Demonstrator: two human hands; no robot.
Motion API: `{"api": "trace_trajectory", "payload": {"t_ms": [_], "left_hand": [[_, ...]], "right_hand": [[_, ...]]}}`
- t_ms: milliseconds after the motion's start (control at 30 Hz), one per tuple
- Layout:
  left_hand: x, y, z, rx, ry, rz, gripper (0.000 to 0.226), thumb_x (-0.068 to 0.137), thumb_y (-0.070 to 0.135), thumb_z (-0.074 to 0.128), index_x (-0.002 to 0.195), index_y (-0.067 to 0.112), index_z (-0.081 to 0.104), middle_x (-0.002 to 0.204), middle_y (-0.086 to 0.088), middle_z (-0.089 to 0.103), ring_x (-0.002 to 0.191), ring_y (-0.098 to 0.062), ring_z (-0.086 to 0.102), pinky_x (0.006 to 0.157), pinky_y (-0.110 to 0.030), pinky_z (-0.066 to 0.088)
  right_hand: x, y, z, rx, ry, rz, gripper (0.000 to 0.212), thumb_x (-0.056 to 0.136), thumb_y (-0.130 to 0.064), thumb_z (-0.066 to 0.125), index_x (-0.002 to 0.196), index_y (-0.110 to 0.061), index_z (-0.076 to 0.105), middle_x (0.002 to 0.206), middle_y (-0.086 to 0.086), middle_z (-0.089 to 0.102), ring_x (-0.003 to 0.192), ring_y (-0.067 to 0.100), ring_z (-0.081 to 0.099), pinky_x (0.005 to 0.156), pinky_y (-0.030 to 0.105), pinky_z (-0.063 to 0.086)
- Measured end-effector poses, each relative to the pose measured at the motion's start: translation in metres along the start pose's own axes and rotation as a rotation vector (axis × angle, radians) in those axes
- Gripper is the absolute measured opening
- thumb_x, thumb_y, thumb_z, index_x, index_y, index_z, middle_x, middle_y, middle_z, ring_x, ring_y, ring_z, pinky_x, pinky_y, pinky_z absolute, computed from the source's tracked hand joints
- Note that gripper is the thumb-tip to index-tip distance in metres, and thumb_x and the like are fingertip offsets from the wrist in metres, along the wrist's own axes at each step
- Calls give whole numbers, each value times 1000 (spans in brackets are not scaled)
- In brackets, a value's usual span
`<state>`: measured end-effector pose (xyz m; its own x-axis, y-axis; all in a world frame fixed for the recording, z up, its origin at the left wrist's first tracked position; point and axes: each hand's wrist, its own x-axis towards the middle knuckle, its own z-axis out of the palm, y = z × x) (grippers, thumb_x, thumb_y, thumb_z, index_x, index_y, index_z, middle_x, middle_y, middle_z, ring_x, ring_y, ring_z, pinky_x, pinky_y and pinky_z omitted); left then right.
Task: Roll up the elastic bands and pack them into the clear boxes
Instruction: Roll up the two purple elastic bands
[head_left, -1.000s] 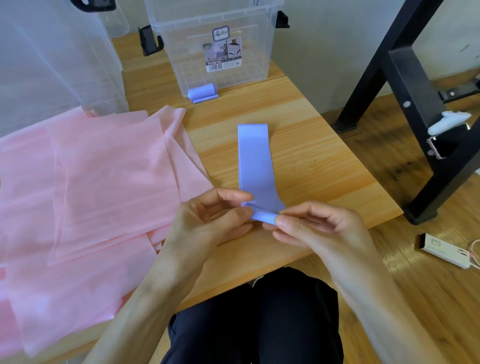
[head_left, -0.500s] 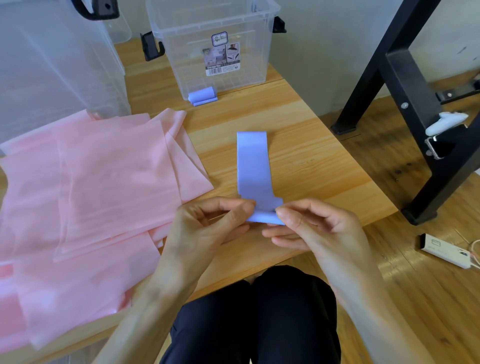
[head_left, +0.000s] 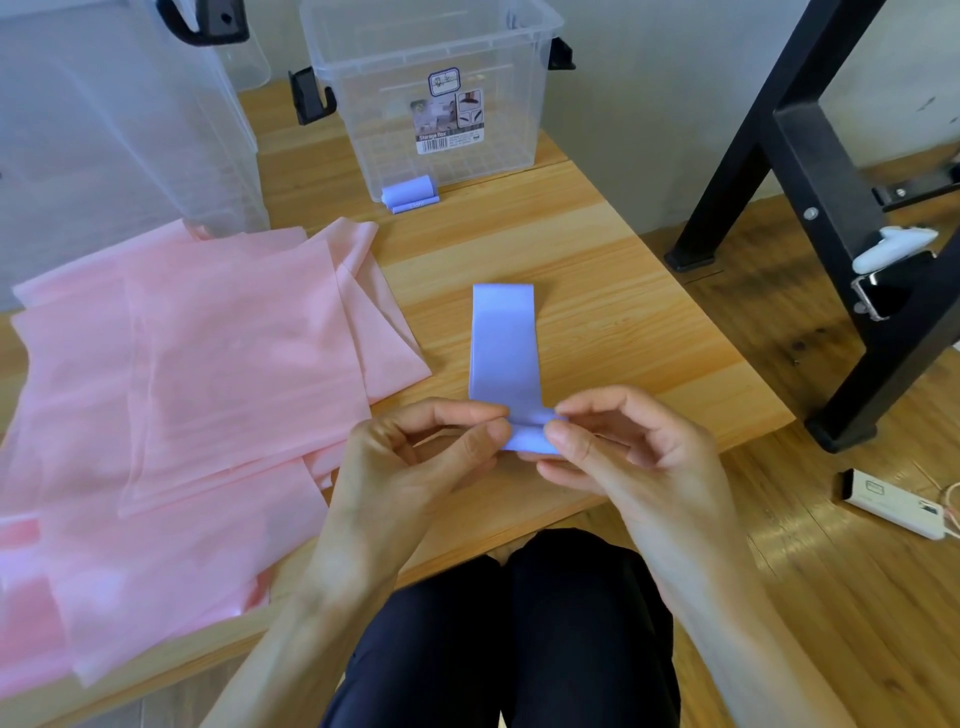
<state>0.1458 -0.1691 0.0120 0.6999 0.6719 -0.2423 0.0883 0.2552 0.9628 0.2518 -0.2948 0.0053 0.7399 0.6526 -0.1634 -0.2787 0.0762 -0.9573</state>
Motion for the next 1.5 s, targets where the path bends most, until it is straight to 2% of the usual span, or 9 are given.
{"api": "trace_trajectory", "payload": {"t_ms": [167,267,433,533,667,833,1033,1233,1500], "left_hand": [[-2,3,-4,17,-37,-19,20,61,28,76,80,24,82,86,-2,78,84,-12,74,81,-23,59],[-1,2,-4,14,-11,-31,17,64,23,76,79,20,82,86,-2,78,84,-11,74,75,-20,59],[-1,2,-2,15,10,-38,12,67,22,74,76,18,81,84,-1,78,82,-10,74,69,-17,57],[-3,3,-3,34,-8,-24,14,67,24,74,78,20,81,86,0,78,84,-9,74,72,-17,57],[-4,3,-3,78,-24,5,19,65,26,77,82,22,82,86,-1,78,85,-10,75,77,-17,56],[-3,1,-1,-4,31,-26,17,68,19,74,82,12,79,86,-2,78,83,-9,74,67,-15,56],[-7,0,-3,53,9,10,16,66,23,76,81,22,82,85,-1,78,84,-9,74,78,-17,56],[-3,1,-2,-59,50,5,11,66,21,73,74,22,81,84,-1,78,81,-7,74,70,-13,55],[-1,-1,-2,-16,47,16,12,66,21,75,77,21,81,84,-1,78,81,-8,74,70,-14,55]], "right_hand": [[3,-2,0,-42,-3,14,4,86,-2,70,84,0,72,78,12,75,73,28,76,64,25,60],[3,-1,-2,-56,-22,15,5,85,-5,70,86,-1,72,80,11,75,72,28,76,63,25,60],[0,1,-1,-71,-50,-39,21,72,-13,75,93,-7,73,83,7,76,80,22,76,71,25,60],[1,2,-3,-57,-42,-37,15,75,-9,74,87,-2,71,79,12,74,74,26,76,65,25,60],[1,1,-3,-75,-34,-33,15,73,-15,75,80,-3,71,74,13,73,69,27,75,60,26,59],[-1,4,-4,-100,-42,-72,19,69,-14,78,87,-9,74,81,9,76,79,22,75,75,29,61],[0,5,-1,-56,-1,-76,14,71,-11,76,84,-5,76,73,11,75,70,25,76,63,26,60],[-6,14,6,-69,19,-133,29,76,-9,73,104,-4,75,95,5,78,85,20,76,73,24,60],[-8,14,5,-54,40,-127,28,80,-1,72,106,-13,75,95,0,78,87,14,75,74,20,58]]}}
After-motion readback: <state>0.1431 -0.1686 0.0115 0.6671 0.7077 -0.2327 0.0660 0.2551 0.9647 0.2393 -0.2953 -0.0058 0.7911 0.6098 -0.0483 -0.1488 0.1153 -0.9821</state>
